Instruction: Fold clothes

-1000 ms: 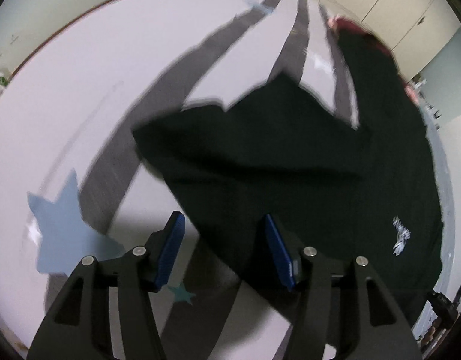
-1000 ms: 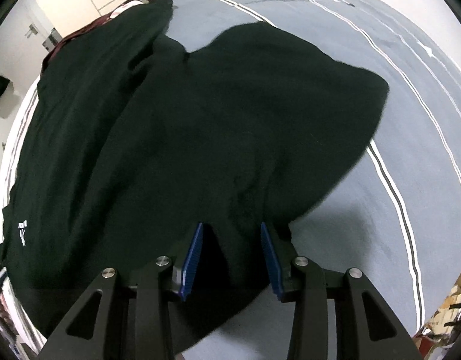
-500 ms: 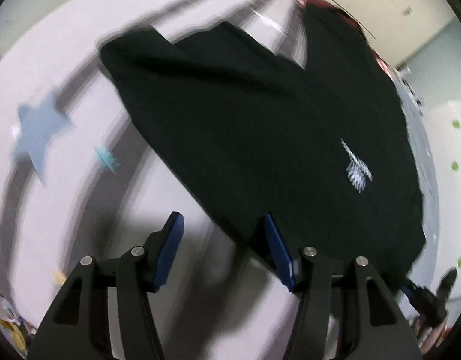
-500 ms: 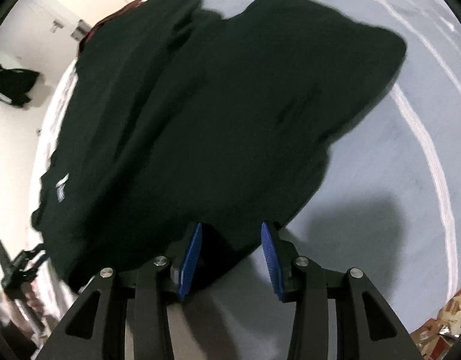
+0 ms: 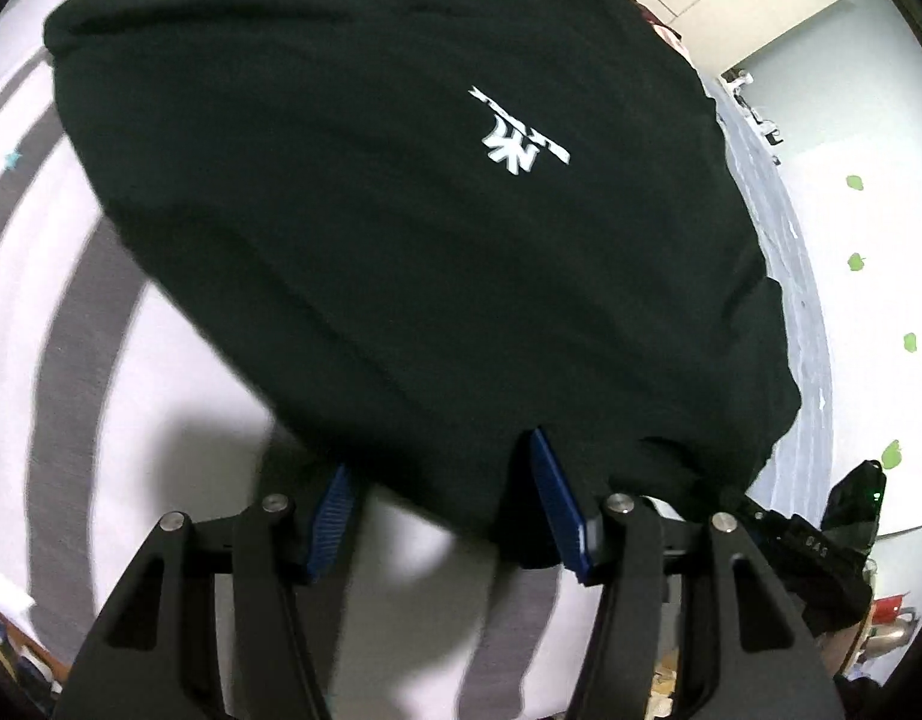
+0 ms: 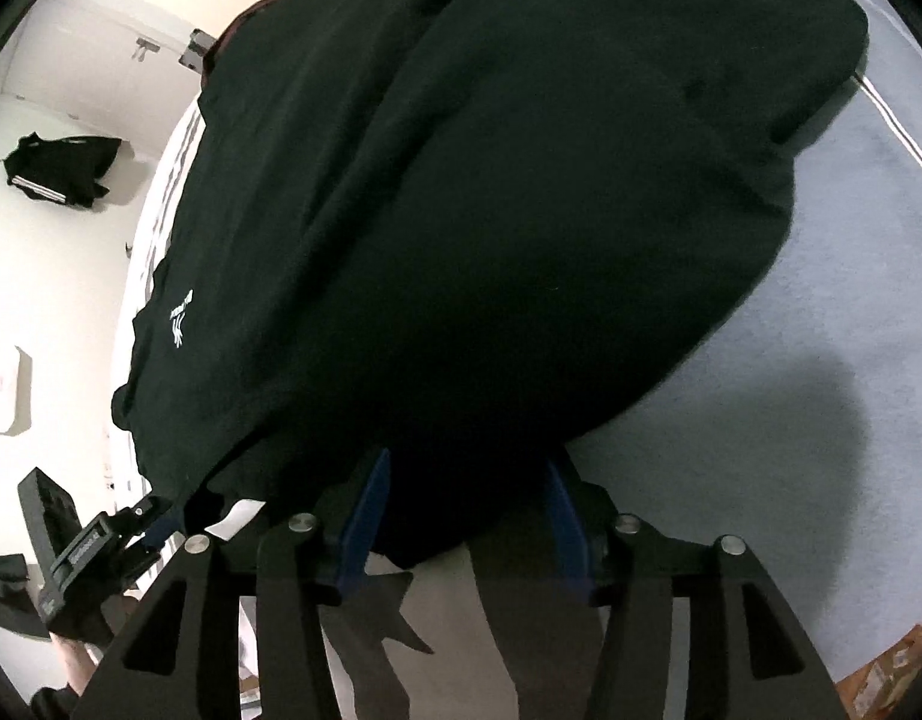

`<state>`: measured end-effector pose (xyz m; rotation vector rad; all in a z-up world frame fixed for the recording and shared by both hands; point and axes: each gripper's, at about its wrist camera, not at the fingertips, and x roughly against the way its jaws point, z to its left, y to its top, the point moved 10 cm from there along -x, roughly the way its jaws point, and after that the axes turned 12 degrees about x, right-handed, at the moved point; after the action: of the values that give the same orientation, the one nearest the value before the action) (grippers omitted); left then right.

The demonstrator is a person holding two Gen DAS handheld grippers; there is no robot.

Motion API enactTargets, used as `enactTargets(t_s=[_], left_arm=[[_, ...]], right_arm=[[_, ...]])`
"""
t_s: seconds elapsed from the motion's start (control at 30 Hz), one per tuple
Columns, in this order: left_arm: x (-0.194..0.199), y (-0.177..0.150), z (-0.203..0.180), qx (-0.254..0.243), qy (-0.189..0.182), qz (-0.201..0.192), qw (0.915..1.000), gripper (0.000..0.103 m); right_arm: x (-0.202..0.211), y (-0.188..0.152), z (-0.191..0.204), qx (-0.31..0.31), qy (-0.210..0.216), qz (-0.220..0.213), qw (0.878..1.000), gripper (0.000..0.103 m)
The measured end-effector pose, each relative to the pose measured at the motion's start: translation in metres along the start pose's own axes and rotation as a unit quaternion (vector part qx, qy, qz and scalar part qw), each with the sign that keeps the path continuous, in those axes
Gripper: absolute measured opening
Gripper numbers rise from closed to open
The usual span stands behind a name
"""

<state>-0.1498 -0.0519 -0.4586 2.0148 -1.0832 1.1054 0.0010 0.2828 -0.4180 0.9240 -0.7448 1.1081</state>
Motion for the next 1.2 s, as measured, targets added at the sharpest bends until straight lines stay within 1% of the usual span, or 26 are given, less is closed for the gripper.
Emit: enactTargets(t_s=[0.07,0.13,0.17,0.2,0.23,0.27,0.3,0.37,0.47,0.53,0.67,0.73,0.8,0.93,1.13,1.2], left_arm=[[-0.002,0.001,-0.004,-0.012,0.005,-0.005,0.9999,0.053],[-0.004,0.006,-0.004,-0.03,0.024,-0.014,0.9992,0.046],[-0.005,0.009,-0.004,-0.037,0.038,-0.018,0.9984,0.035],[-0.006,0.014,-0.004,-0.043,0.05,-0.022,0.9976,0.024],[-0.006,0.016,-0.002,-0.046,0.058,-0.025,0.9969,0.019],[-0.005,0.018,0.0,-0.045,0.061,-0.025,0.9968,0.01],[-0.004,0.02,0.002,-0.044,0.06,-0.022,0.997,0.008],[-0.001,0.022,0.004,-0.049,0.059,-0.018,0.9969,0.007],[0.007,0.019,0.001,-0.094,0.085,-0.028,0.9915,0.006],[0.014,0.015,0.0,-0.111,0.093,-0.031,0.989,0.006],[0.03,0.007,0.007,-0.116,0.104,-0.029,0.9874,0.004],[0.036,0.002,0.013,-0.119,0.108,-0.023,0.9868,0.004],[0.043,-0.003,0.02,-0.113,0.106,-0.015,0.9878,0.003],[0.056,-0.01,0.025,-0.115,0.111,-0.013,0.987,0.003],[0.052,-0.036,0.049,-0.105,0.131,0.02,0.9857,0.003],[0.05,-0.04,0.054,-0.107,0.136,0.021,0.9847,0.003]], right_arm=[[-0.001,-0.002,0.003,0.003,0.004,0.002,1.0,0.049],[-0.006,0.002,0.007,0.006,0.005,0.004,1.0,0.049],[-0.009,0.006,0.009,0.009,0.003,0.004,1.0,0.047],[-0.011,0.009,0.01,0.012,0.002,0.003,1.0,0.043],[-0.013,0.012,0.011,0.015,0.0,0.003,1.0,0.037],[-0.014,0.014,0.01,0.019,-0.007,0.005,1.0,0.016],[-0.016,0.015,0.009,0.02,-0.01,0.008,1.0,0.008],[-0.025,0.029,0.016,0.024,-0.009,0.009,1.0,0.008],[-0.016,0.025,0.018,0.043,-0.016,0.01,0.999,0.007],[-0.014,0.027,0.023,0.046,-0.014,0.01,0.999,0.006],[-0.01,0.027,0.033,0.053,-0.01,0.017,0.998,0.006],[-0.002,0.022,0.033,0.059,-0.008,0.02,0.998,0.006],[0.009,0.015,0.031,0.063,-0.006,0.022,0.998,0.006],[0.018,0.006,0.041,0.068,-0.002,0.028,0.997,0.006],[0.003,-0.022,0.039,0.066,-0.013,0.069,0.995,0.006],[-0.003,-0.026,0.039,0.066,-0.015,0.077,0.995,0.006]])
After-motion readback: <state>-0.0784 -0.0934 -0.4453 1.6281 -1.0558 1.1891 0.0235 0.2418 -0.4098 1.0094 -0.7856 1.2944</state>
